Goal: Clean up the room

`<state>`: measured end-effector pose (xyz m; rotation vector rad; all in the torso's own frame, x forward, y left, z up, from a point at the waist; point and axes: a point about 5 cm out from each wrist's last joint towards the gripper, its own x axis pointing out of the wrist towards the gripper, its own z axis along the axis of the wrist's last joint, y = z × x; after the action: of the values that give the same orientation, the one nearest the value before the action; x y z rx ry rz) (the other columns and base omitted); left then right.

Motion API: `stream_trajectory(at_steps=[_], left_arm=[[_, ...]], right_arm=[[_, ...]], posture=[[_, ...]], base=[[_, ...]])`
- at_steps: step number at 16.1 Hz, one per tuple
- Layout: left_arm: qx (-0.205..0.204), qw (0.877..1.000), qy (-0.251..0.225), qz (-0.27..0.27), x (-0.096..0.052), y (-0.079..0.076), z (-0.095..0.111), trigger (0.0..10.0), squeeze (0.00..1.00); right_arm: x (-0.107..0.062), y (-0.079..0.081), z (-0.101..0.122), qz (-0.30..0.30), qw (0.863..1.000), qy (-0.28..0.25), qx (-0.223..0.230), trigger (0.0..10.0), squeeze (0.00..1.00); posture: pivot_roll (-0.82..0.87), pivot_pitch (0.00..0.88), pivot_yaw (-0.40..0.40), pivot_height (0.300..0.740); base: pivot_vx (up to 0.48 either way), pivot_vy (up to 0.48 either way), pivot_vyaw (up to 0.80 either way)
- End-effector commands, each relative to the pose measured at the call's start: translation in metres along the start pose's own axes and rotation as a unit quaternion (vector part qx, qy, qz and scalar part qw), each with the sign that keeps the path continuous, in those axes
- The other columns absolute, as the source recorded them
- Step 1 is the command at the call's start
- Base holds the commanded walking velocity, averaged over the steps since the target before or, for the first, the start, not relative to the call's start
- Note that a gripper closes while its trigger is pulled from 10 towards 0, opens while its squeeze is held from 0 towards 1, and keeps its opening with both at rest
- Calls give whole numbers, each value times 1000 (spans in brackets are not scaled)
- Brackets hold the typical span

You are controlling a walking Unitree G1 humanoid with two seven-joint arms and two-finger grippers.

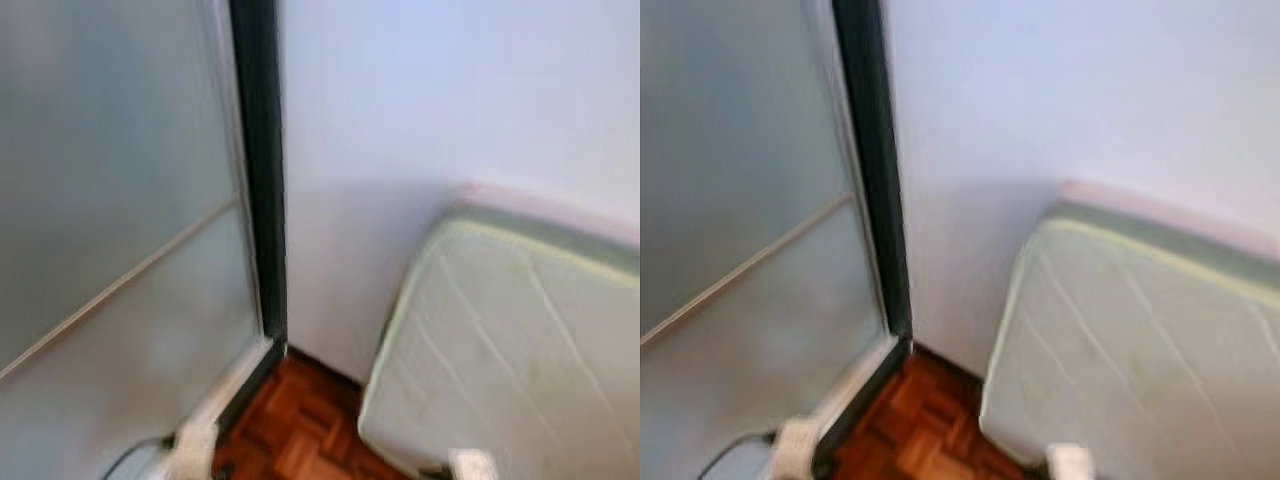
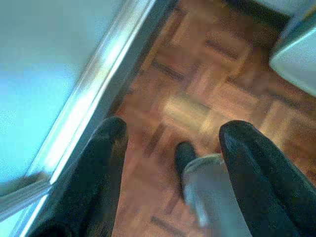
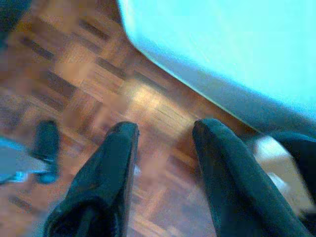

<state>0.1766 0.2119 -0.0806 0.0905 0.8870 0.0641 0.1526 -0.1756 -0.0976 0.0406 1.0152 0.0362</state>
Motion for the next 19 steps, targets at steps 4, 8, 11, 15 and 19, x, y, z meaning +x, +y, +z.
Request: stream_trajectory(at_steps=[4, 8, 11, 15, 19], left_arm=[[2, 1000, -8, -8, 2, -6, 8, 10000, 0], [3, 1000, -9, -6, 2, -6, 8, 10000, 0], [3, 1000, -9, -5, 2, -5, 8, 10000, 0], [5, 1000, -9, -6, 2, -5, 8, 10000, 0], [5, 1000, -10, -5, 3, -5, 9, 10000, 0]], right_arm=[[-3, -9, -7, -9, 1000, 11, -1, 10000, 0], [-3, -9, -6, -12, 1000, 8, -3, 10000, 0], [-3, -9, -6, -10, 1000, 7, -3, 10000, 0], [-3, -9, -7, -10, 1000, 8, -4, 10000, 0], [-3, -9, -7, -10, 1000, 9, -6, 10000, 0]], posture=[[4, 18, -36, 740], [5, 17, -37, 740], [6, 17, -37, 740], [6, 17, -36, 740], [6, 18, -36, 740]], base=[[387, 0, -562], [73, 0, 0], [0, 0, 0], [0, 0, 0], [0, 0, 0]])
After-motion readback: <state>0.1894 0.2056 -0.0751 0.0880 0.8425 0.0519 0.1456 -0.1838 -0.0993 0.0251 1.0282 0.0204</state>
